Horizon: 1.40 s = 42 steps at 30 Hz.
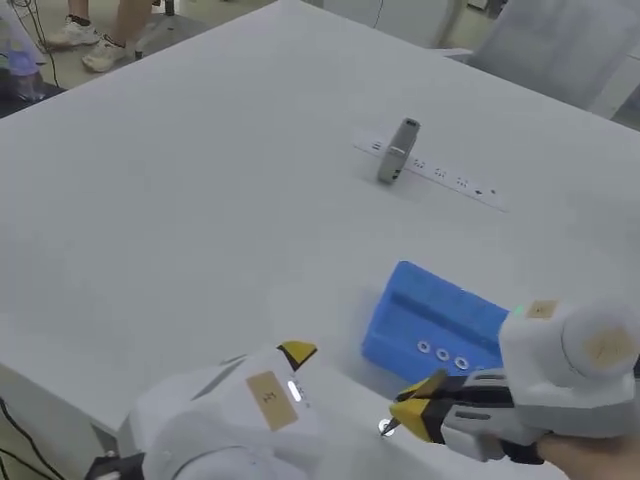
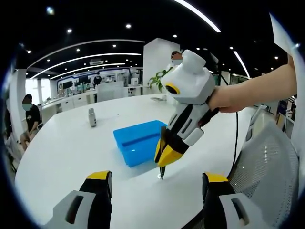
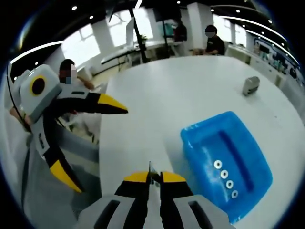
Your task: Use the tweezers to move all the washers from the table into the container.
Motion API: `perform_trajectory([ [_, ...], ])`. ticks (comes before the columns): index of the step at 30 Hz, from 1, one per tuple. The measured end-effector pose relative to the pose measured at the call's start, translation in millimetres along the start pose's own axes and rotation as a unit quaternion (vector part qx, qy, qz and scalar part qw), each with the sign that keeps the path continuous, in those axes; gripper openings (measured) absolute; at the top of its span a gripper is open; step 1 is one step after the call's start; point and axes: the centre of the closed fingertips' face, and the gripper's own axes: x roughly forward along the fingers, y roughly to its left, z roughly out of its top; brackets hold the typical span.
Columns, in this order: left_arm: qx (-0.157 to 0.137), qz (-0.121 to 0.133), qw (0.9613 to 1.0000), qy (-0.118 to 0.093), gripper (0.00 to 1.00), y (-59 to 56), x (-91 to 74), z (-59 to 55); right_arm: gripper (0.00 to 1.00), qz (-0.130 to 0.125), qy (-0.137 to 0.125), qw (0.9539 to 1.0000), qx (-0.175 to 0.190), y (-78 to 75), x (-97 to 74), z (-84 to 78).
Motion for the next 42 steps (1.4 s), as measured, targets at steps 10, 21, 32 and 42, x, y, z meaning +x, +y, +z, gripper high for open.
perform_trajectory([
  [10, 0.002, -0.006, 1.0, 0.002, 0.78, -2.6, 0.3, -0.4, 0.03, -0.029, -0.033, 0.9983, -0.038, -1.3, -2.7, 10.3],
  [21, 0.004, -0.013, 0.9999, 0.001, 0.78, -5.4, 0.7, 0.2, 0.03, -0.056, -0.097, 0.9937, -0.002, -27.2, -37.4, 47.2],
  [32, -0.002, -0.041, 0.9992, 0.002, 0.75, -14.4, 1.7, -1.6, 0.03, -0.106, -0.111, 0.9871, 0.045, -77.8, -29.4, 55.7],
  [42, -0.005, -0.071, 0.9974, 0.007, 0.75, -25.5, 3.3, -4.4, 0.03, -0.118, -0.057, 0.9911, 0.022, -93.4, -1.0, 50.0],
])
